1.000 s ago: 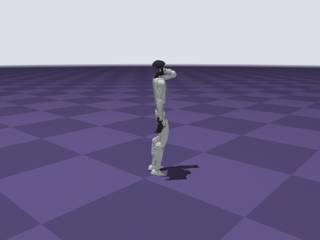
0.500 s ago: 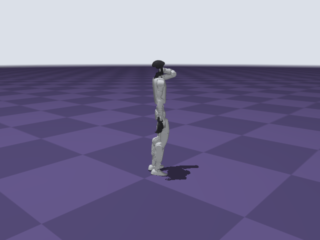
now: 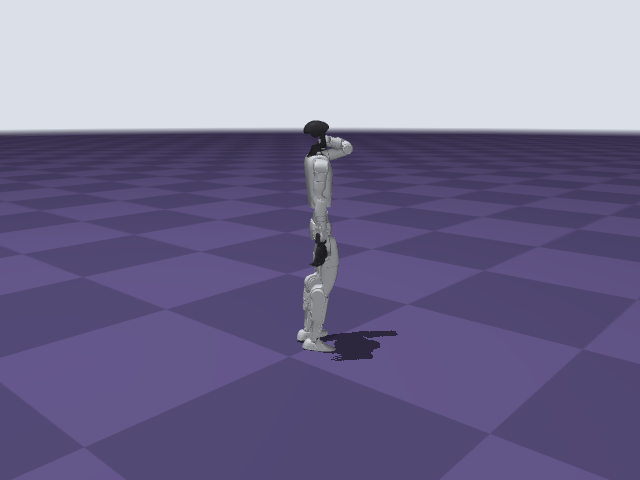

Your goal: Upper body actions

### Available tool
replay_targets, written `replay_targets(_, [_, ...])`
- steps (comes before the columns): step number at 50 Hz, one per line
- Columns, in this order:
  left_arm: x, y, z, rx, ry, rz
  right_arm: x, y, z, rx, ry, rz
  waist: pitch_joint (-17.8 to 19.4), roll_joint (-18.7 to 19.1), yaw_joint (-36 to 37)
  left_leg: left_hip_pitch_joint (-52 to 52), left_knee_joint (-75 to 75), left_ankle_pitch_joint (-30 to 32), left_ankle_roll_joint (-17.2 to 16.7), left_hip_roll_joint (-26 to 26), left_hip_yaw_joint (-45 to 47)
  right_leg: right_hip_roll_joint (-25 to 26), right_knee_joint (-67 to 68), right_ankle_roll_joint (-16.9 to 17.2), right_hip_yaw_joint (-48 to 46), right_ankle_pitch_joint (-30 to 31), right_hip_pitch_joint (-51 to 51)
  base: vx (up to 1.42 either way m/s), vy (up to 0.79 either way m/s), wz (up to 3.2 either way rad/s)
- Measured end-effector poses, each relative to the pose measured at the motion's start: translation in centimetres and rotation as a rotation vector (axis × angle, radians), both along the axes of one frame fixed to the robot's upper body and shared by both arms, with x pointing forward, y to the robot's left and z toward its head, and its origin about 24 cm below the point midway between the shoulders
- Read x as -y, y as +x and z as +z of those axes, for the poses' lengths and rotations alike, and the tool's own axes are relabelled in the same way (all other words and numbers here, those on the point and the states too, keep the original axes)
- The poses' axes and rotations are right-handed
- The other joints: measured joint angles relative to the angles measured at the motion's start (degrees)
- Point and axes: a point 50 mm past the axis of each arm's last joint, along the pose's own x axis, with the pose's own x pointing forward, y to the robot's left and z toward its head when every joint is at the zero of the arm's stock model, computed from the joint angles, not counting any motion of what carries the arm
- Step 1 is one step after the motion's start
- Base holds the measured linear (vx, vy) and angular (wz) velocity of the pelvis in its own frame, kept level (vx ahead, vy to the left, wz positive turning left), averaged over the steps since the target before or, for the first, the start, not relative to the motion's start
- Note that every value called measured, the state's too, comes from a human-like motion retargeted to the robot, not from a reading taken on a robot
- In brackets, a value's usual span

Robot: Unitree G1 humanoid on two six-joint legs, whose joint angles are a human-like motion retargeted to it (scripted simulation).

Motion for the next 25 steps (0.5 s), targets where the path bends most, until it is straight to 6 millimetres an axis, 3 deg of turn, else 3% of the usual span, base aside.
replay_targets(25, [0.32, -0.04, -0.38, 0.003, -0.003, -0.002, 0.08, -0.12, 0.02, -0.045, 0.041, 0.025, -0.04, -0.42, -0.34, 0.37, -0.02, -0.25, -0.16, 0.26, 0.65, 0.18, 0.14, -0.06, 0.35, -0.07, -0.07, 0.0, 0.0, 0.0])
